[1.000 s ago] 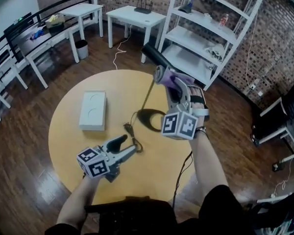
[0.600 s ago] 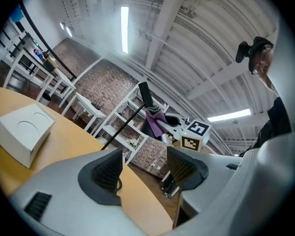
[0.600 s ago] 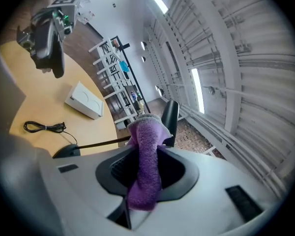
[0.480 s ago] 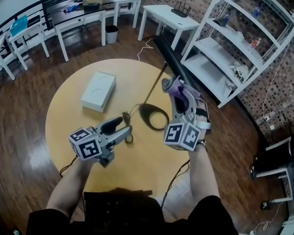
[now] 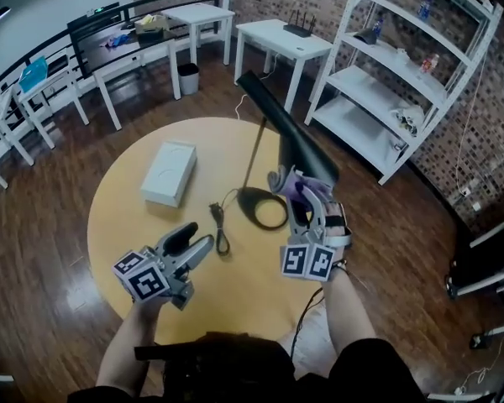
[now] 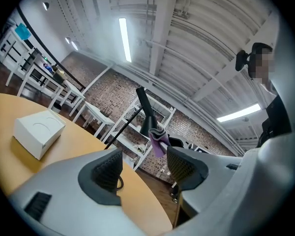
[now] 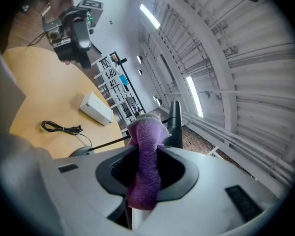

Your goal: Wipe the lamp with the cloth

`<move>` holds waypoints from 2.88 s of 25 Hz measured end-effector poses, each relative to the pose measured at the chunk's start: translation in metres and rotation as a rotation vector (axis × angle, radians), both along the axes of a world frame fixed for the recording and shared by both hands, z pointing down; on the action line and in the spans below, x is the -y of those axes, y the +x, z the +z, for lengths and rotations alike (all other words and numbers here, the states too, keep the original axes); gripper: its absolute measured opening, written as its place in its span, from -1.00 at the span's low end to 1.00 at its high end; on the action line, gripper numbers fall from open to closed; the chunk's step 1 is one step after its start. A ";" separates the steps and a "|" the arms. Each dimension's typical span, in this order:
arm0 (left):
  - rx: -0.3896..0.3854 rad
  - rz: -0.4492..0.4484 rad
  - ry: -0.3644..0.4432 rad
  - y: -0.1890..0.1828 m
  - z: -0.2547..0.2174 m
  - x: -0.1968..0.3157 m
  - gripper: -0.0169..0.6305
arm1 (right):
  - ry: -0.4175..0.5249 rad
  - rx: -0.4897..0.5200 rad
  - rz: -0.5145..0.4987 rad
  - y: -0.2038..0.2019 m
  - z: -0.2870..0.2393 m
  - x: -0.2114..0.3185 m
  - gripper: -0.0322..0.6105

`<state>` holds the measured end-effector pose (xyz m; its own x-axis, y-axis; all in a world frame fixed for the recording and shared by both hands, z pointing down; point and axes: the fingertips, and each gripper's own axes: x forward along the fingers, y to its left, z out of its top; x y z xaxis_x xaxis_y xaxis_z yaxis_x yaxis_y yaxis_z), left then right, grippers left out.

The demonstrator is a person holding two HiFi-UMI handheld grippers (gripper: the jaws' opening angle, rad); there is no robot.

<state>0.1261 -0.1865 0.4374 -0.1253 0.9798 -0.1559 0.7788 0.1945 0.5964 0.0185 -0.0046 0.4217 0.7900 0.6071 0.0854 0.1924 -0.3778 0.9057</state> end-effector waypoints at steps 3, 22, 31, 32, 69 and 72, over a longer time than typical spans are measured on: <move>0.012 -0.015 -0.022 0.008 0.005 0.019 -0.12 | -0.021 0.048 0.032 -0.008 0.021 0.003 -0.59; 0.021 -0.022 -0.032 -0.004 0.026 0.055 -0.12 | 0.741 0.053 0.238 -0.074 0.141 0.041 -0.59; 0.001 -0.277 0.009 -0.001 0.039 0.073 -0.17 | 0.971 0.191 0.039 -0.049 0.222 0.077 -0.58; 0.014 -0.304 0.012 -0.001 0.043 0.078 -0.17 | 1.001 0.203 0.036 -0.050 0.231 0.079 -0.58; -0.189 -0.549 0.049 0.028 0.014 0.145 -0.65 | 1.366 -0.640 -0.284 -0.084 0.041 0.083 -0.89; -0.157 -0.526 0.004 0.026 -0.001 0.150 -0.74 | 1.319 -0.654 -0.269 -0.086 0.030 0.078 -0.89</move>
